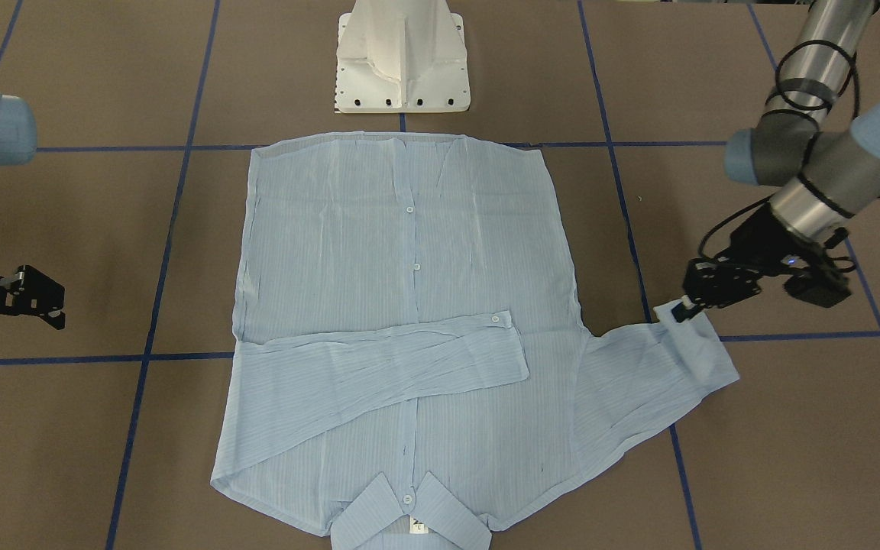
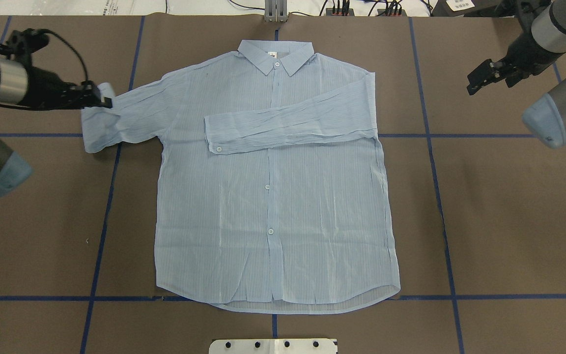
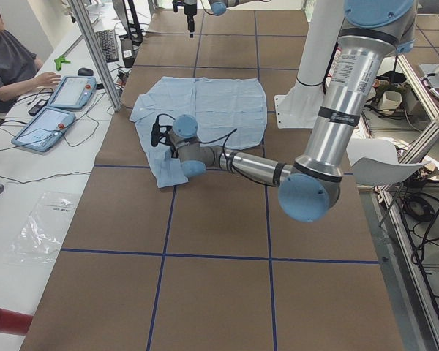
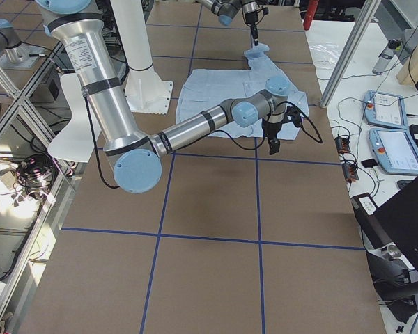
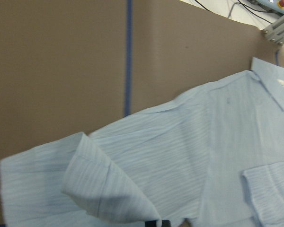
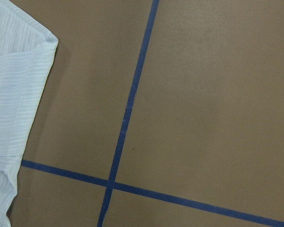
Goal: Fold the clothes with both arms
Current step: 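Carry the sleeve across the shirt body with the left gripper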
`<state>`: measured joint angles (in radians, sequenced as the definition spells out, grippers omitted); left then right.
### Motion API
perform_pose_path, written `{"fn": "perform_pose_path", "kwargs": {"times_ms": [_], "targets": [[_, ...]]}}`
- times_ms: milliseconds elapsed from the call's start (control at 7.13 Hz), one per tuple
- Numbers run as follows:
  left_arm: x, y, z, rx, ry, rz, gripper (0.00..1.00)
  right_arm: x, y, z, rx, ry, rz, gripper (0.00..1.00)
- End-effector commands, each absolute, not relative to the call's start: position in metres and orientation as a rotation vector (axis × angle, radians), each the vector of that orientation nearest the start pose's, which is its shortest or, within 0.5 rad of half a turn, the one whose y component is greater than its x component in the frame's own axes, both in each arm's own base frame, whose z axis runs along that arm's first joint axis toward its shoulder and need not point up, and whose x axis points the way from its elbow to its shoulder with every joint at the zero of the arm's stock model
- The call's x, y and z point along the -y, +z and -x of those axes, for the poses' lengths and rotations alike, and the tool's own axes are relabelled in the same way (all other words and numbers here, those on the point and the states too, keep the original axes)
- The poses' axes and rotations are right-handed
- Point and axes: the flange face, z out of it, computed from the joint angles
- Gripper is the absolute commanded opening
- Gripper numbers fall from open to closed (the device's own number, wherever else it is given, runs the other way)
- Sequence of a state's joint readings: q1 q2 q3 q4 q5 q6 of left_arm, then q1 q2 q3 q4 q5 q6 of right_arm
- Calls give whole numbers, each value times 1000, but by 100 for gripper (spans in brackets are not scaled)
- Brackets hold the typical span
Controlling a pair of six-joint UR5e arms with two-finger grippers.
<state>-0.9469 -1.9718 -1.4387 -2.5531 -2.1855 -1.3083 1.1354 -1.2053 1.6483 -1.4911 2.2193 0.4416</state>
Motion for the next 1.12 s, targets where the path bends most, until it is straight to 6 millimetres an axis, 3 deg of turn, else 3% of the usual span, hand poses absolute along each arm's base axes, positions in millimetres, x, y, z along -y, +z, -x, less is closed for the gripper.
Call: {"fn": "perform_pose_path", "kwargs": {"times_ms": [0,281,421,561,982], "targets": [[577,253,-407,-1336,-230,-108,0,604,411,200,787,-163,-188,100],[575,185,-451,-1393,-282,-46,0,603,410,200,788,-162,-187,100],[563,166,-479,-1405,-292,-71,0,604,411,199,787,-161,-188,100],[565,144,-506,-1406,-305,-65,0,603,410,200,788,-161,-186,100],[525,137,-581,-1383,-275,-59,0,603,412,199,787,-159,-184,100]]}}
